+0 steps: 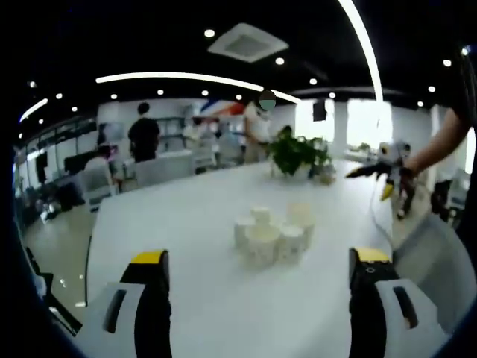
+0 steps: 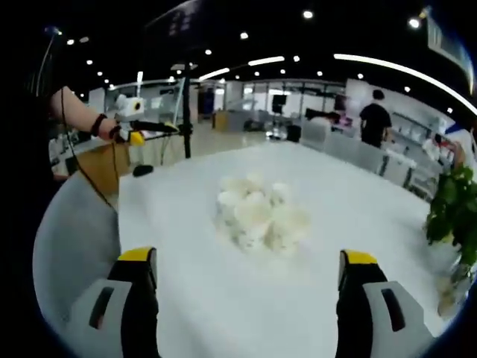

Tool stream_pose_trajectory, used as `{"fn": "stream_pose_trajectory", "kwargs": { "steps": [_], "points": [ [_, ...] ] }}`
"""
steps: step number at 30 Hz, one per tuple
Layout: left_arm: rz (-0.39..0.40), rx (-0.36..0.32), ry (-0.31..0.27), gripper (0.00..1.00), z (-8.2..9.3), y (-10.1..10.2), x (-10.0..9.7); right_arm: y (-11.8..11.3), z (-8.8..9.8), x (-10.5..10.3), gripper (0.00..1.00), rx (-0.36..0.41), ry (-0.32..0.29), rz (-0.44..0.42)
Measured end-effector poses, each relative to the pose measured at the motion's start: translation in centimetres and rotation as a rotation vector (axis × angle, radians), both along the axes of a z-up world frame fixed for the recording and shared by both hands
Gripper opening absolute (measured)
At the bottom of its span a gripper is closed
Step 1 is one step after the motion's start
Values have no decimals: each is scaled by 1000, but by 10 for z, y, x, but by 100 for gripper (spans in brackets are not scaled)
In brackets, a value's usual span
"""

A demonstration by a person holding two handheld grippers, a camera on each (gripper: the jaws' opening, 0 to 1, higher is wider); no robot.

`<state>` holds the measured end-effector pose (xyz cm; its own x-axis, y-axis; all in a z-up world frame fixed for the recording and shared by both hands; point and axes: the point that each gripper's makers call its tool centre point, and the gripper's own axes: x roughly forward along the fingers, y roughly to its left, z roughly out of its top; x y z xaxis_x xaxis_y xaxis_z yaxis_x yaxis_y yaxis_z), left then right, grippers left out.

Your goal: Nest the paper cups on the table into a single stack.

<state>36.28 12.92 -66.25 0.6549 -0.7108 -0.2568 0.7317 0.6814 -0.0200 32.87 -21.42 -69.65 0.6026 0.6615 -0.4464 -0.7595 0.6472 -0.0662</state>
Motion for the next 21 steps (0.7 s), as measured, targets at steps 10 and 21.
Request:
{"fn": "stream_pose_trajectory", "kwargs": {
  "steps": [10,21],
  "points": [
    [0,2,2,100,-1,0,1,-1,1,1,100,-2,-3,1],
    [-7,0,2,100,-4,-2,-1,-4,-1,7,98,-25,-17,-7]
  ]
}}
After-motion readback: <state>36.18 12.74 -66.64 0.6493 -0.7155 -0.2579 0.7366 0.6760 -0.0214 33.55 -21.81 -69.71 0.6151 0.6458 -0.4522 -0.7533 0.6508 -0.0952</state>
